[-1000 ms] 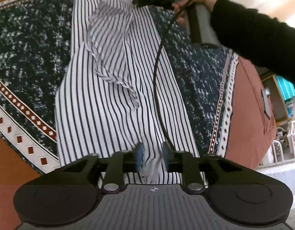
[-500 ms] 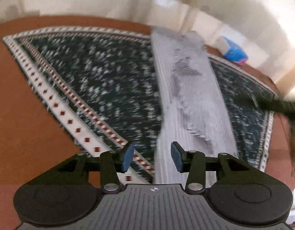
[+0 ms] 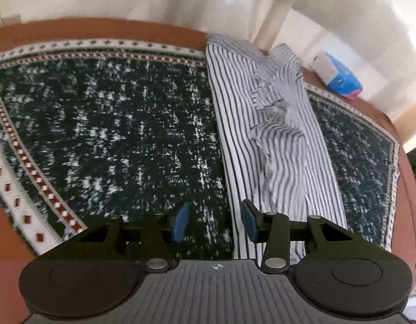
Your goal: Fold clothes
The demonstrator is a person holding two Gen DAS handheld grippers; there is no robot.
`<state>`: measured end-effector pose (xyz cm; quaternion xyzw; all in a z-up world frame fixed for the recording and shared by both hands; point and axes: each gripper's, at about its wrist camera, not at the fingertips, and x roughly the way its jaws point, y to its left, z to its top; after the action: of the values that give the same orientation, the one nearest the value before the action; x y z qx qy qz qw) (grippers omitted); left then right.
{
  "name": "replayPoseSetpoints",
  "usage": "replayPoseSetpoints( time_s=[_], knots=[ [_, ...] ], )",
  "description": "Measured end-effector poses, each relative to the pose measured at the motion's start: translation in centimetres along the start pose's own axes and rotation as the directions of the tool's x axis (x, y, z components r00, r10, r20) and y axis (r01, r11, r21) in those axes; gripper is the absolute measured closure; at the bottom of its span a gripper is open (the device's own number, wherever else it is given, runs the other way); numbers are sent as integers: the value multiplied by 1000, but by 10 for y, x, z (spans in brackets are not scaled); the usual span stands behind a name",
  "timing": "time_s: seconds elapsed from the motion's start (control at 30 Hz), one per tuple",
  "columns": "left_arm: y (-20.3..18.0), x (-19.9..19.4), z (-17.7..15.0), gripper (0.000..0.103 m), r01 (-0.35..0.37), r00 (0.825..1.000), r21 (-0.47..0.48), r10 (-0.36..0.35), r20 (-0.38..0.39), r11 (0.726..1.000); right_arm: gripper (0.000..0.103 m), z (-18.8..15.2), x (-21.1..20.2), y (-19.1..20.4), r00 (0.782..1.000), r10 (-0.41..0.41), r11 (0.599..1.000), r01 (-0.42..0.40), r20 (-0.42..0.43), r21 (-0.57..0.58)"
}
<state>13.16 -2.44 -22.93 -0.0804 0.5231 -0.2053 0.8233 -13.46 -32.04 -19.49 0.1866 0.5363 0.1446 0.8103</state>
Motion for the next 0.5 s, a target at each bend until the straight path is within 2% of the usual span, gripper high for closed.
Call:
replayPoseSetpoints(
  time_s=[0.13, 0.2, 0.37, 0.47, 0.5],
  knots=[
    [-3, 8, 7, 46, 24, 1000, 10, -24, -9, 1000, 62, -3, 9, 4, 1000, -23, 999, 23, 9, 32],
    [-6, 11, 8, 51, 34, 999, 24, -33, -15, 999, 62, -5, 12, 8, 1000, -28, 999, 27, 1, 40],
    [-11, 20, 12, 84, 51, 998, 27, -50, -33, 998, 62, -8, 18, 7, 999, -34, 996, 34, -2, 81],
    [-13, 20, 14, 94, 56, 998, 30, -55, -30, 998, 62, -10, 13, 6, 1000, -13, 993, 10, 26, 120],
    [-13, 19, 14, 96, 58, 998, 32, -57, -27, 998, 58, -9, 11, 5, 999, -4, 991, -1, 40, 134]
  ],
)
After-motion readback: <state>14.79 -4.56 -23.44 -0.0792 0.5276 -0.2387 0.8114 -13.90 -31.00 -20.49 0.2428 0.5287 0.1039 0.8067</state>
